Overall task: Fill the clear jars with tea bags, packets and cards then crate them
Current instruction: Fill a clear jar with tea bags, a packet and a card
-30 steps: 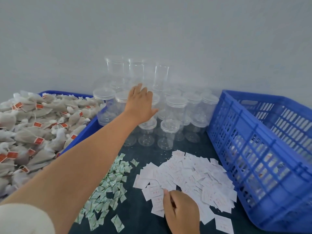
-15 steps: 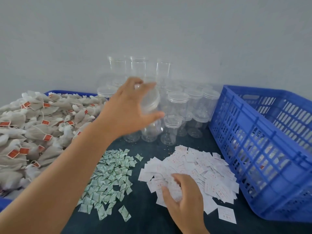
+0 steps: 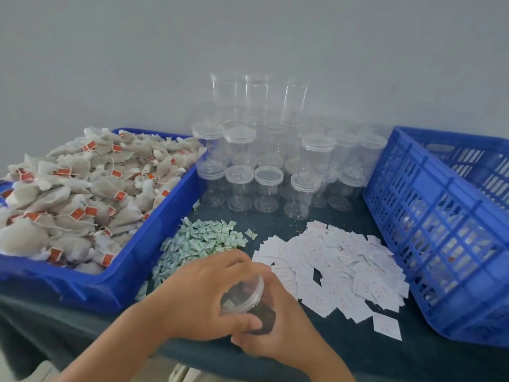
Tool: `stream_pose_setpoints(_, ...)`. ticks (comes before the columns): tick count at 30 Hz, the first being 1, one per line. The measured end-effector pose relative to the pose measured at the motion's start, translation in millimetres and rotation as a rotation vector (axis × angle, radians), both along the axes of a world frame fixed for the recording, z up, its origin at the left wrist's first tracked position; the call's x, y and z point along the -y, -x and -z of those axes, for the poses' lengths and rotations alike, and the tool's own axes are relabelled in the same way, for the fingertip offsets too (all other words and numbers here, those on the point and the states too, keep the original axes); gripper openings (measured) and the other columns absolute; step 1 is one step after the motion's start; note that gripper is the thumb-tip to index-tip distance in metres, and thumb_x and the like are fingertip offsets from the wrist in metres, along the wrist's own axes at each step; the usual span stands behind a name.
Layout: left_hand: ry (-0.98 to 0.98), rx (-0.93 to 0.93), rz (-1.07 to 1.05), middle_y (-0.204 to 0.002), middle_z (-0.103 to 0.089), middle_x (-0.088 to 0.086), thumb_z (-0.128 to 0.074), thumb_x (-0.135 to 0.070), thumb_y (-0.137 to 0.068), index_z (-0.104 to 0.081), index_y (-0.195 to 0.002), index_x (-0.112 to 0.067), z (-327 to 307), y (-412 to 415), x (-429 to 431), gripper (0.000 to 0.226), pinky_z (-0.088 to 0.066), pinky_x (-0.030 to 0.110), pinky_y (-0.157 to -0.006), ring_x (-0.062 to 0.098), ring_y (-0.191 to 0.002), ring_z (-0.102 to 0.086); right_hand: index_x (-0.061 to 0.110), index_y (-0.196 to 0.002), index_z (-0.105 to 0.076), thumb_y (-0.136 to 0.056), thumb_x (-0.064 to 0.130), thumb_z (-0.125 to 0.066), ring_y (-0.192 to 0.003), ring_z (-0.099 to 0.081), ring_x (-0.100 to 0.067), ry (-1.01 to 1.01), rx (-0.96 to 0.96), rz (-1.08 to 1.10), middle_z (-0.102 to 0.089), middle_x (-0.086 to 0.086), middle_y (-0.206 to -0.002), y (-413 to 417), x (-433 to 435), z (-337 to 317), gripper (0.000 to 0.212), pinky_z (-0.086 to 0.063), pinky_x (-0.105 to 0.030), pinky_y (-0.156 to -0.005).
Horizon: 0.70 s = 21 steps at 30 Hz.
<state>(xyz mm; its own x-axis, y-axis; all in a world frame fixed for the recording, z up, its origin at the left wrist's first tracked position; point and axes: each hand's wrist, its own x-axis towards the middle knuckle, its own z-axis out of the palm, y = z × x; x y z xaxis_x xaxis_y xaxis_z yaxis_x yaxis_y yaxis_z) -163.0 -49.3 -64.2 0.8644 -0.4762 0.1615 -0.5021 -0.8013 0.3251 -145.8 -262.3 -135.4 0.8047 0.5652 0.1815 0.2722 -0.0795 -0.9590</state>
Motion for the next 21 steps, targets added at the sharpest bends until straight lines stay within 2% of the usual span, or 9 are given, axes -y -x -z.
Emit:
stream_pose_setpoints(3, 0.016, 0.151, 0.065, -0.114, -0.057, -0.020, -0.050, -0.075, -0.094, -0.057, -0.138, -0.043, -2.9, 1.4, 3.5, 0.055, -0.050, 0.027, -0.075, 0.001, -0.096, -0.057, 0.038, -0.146, -0.046, -0.070, 0.024, -0.100, -0.113, -0.074, -0.017, 0.032, -0.027, 0.004, -0.073, 0.009, -0.125, -0.3, 2.8, -0.5, 0.094, -0.059, -0.027, -0.083)
stream_pose_setpoints(5, 0.016, 0.154, -0.018, -0.103, -0.060, -0.016, -0.039, -0.076, -0.095, -0.057, -0.130, -0.045, -2.1, 1.2, 14.5, 0.051, -0.052, 0.031, -0.071, 0.006, -0.088, -0.060, 0.048, -0.142, -0.045, -0.066, 0.040, -0.101, -0.105, -0.075, -0.011, 0.123, 0.053, 0.097, -0.073, 0.015, -0.119, 3.7, 0.8, 0.6, 0.094, -0.061, -0.030, -0.081)
stream_pose_setpoints(8, 0.012, 0.056, -0.313, -0.085, -0.059, -0.013, -0.025, -0.084, -0.091, -0.045, -0.112, -0.046, 1.6, -3.7, 32.2, 0.049, -0.051, 0.034, -0.069, 0.012, -0.076, -0.059, 0.045, -0.135, -0.049, -0.067, 0.051, -0.094, -0.100, -0.068, -0.004, 0.327, 0.467, 0.402, -0.069, 0.020, -0.111, 7.9, -3.6, 9.3, 0.082, -0.055, -0.022, -0.083)
stream_pose_setpoints(10, 0.049, 0.011, -0.455, -0.077, -0.058, -0.012, -0.025, -0.086, -0.089, -0.045, -0.111, -0.046, 3.6, -9.7, 42.5, 0.050, -0.046, 0.033, -0.065, 0.013, -0.071, -0.057, 0.027, -0.138, -0.052, -0.070, 0.045, -0.089, -0.096, -0.064, -0.008, 0.432, 0.756, 0.633, -0.064, 0.016, -0.106, 9.0, -5.6, 15.6, 0.079, -0.054, -0.029, -0.088)
stream_pose_setpoints(12, 0.100, -0.008, -0.503, -0.072, -0.059, -0.012, -0.025, -0.086, -0.086, -0.048, -0.112, -0.046, 3.7, -14.8, 52.4, 0.053, -0.045, 0.032, -0.063, 0.012, -0.069, -0.057, 0.018, -0.142, -0.054, -0.074, 0.043, -0.081, -0.104, -0.064, -0.015, 0.465, 0.862, 0.775, -0.066, 0.009, -0.114, 8.7, -3.9, 19.4, 0.077, -0.048, -0.032, -0.098)
stream_pose_setpoints(15, 0.127, -0.134, -0.562, -0.080, -0.061, -0.010, -0.026, -0.085, -0.085, -0.053, -0.116, -0.041, 7.1, -23.5, 61.1, 0.060, -0.044, 0.034, -0.069, 0.017, -0.078, -0.057, 0.012, -0.139, -0.066, -0.081, 0.043, -0.078, -0.114, -0.068, -0.025, 0.588, 0.898, 0.865, -0.069, 0.003, -0.125, 6.2, 2.8, 20.6, 0.067, -0.051, -0.045, -0.105)
stream_pose_setpoints(18, 0.053, -0.363, -0.484, -0.112, -0.067, -0.006, -0.033, -0.097, -0.076, -0.048, -0.134, -0.036, 9.5, -28.4, 55.9, 0.086, -0.043, 0.037, -0.077, 0.019, -0.096, -0.057, 0.013, -0.135, -0.068, -0.074, 0.049, -0.086, -0.111, -0.070, -0.023, 0.602, 0.802, 0.714, -0.070, 0.005, -0.123, 9.0, 12.9, 18.7, 0.073, -0.056, -0.045, -0.096)
stream_pose_setpoints(20, -0.015, -0.458, -0.268, -0.121, -0.065, -0.013, -0.045, -0.101, -0.067, -0.023, -0.150, -0.055, 4.8, -28.2, 47.4, 0.097, -0.044, 0.034, -0.078, 0.012, -0.097, -0.058, 0.024, -0.143, -0.062, -0.071, 0.050, -0.089, -0.119, -0.065, -0.011, 0.501, 0.594, 0.625, -0.067, 0.016, -0.129, 12.1, 24.1, 14.5, 0.080, -0.056, -0.040, -0.098)
stream_pose_setpoints(21, -0.007, -0.458, -0.176, -0.120, -0.065, -0.016, -0.052, -0.099, -0.066, -0.015, -0.146, -0.068, 1.7, -27.7, 43.7, 0.094, -0.045, 0.032, -0.078, 0.008, -0.095, -0.060, 0.035, -0.146, -0.055, -0.069, 0.053, -0.091, -0.123, -0.059, -0.003, 0.462, 0.445, 0.585, -0.063, 0.023, -0.132, 12.2, 31.4, 12.7, 0.087, -0.054, -0.036, -0.102)
